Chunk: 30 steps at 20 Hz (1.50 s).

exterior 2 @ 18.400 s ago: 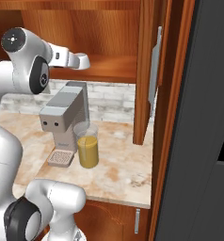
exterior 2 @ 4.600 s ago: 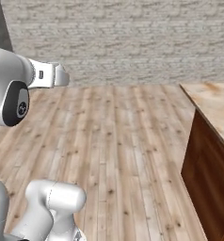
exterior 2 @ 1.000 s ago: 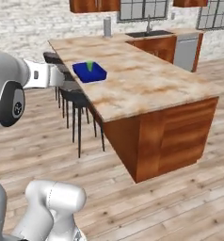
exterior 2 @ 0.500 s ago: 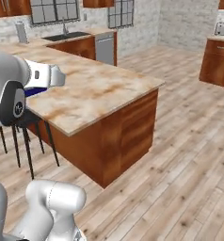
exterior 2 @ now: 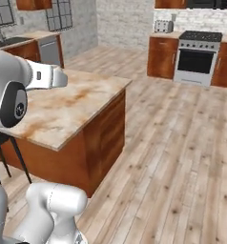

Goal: There is a tray on the dining counter. Grab the cup, mug, and pitcher and place them on the tray. The pitcher may be placed next to the tray if it cannot fit the tray.

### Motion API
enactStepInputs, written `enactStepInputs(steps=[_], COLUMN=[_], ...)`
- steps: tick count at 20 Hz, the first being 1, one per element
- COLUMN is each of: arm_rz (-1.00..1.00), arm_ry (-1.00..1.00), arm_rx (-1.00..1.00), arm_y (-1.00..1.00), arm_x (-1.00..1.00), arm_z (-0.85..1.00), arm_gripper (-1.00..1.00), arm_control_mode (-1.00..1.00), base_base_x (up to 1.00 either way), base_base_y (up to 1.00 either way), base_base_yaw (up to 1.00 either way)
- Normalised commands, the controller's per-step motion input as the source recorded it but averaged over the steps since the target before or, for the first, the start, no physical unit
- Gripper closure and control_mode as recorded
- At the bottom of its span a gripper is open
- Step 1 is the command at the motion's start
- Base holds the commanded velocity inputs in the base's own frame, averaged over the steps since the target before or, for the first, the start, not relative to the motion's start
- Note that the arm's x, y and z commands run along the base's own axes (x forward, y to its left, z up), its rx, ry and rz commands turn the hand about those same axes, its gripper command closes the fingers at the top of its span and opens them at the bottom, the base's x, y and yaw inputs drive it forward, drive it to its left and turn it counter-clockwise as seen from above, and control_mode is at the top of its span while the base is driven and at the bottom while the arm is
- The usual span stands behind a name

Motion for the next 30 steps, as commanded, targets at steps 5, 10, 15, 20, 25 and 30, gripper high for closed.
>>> enactStepInputs(steps=[5, 10, 15, 20, 25, 30], arm_rz=[0.00, 0.00, 0.00, 0.00, 0.00, 0.00], arm_ry=[0.00, 0.00, 0.00, 0.00, 0.00, 0.00], arm_rx=[0.00, 0.00, 0.00, 0.00, 0.00, 0.00], arm_y=[0.00, 0.00, 0.00, 0.00, 0.00, 0.00], arm_x=[0.00, 0.00, 0.00, 0.00, 0.00, 0.00], arm_z=[0.00, 0.00, 0.00, 0.00, 0.00, 0.00], arm_gripper=[1.00, 1.00, 1.00, 1.00, 1.00, 1.00], arm_control_mode=[1.00, 1.00, 1.00, 1.00, 1.00, 1.00], base_base_x=[0.05, 0.07, 0.00, 0.00, 0.00, 0.00], base_base_y=[0.61, 0.69, 0.64, 0.71, 0.91, 0.81], base_base_yaw=[-0.40, -0.38, -0.36, -0.27, -0.05, 0.13])
